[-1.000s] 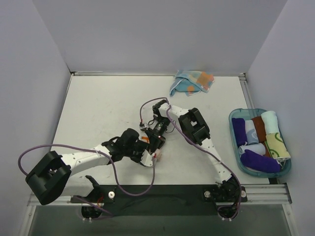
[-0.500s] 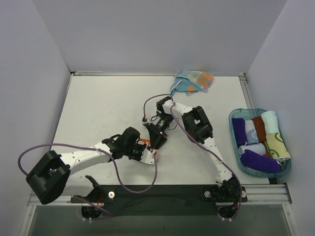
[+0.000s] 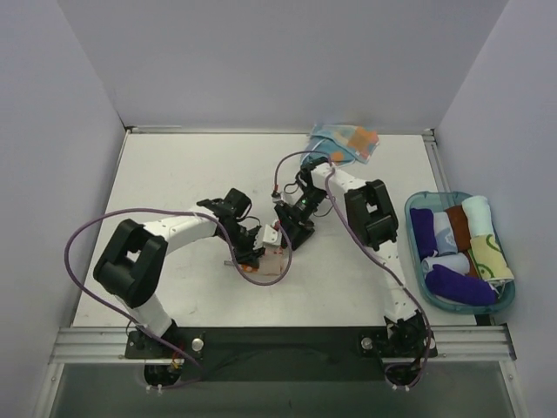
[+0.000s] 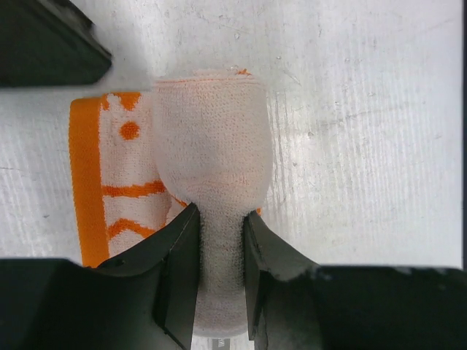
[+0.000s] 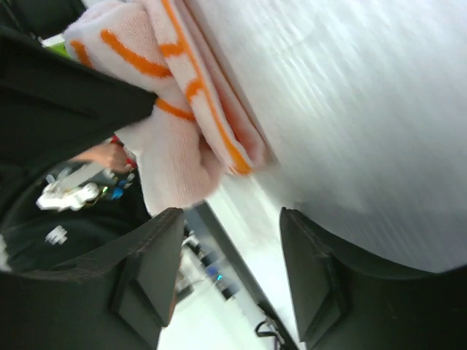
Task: Roll the towels
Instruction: Roll the towel
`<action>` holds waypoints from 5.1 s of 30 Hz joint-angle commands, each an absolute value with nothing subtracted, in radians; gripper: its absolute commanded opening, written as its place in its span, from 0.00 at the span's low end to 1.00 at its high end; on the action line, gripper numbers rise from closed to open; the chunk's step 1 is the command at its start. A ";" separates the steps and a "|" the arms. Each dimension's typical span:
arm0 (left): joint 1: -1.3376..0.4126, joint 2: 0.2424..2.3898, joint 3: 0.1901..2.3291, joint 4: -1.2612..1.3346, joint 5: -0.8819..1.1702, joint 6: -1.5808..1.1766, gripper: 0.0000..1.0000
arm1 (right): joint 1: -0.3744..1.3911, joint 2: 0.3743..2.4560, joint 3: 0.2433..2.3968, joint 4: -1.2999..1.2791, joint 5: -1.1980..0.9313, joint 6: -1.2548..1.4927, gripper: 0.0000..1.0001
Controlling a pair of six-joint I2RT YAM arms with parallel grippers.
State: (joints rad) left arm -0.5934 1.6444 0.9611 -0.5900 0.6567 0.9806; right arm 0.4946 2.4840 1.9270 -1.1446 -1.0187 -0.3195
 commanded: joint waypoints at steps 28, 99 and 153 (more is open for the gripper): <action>-0.342 2.517 1.759 -1.580 0.960 1.186 0.19 | 0.670 1.453 1.296 -0.704 -0.315 -0.397 0.60; -0.078 1.770 0.848 -0.299 1.075 -0.172 0.88 | 0.805 2.057 1.439 -0.618 -0.465 -0.445 0.06; -0.144 1.947 0.842 -0.107 1.124 -0.334 0.00 | 1.100 1.916 1.227 -0.201 0.132 -0.586 0.66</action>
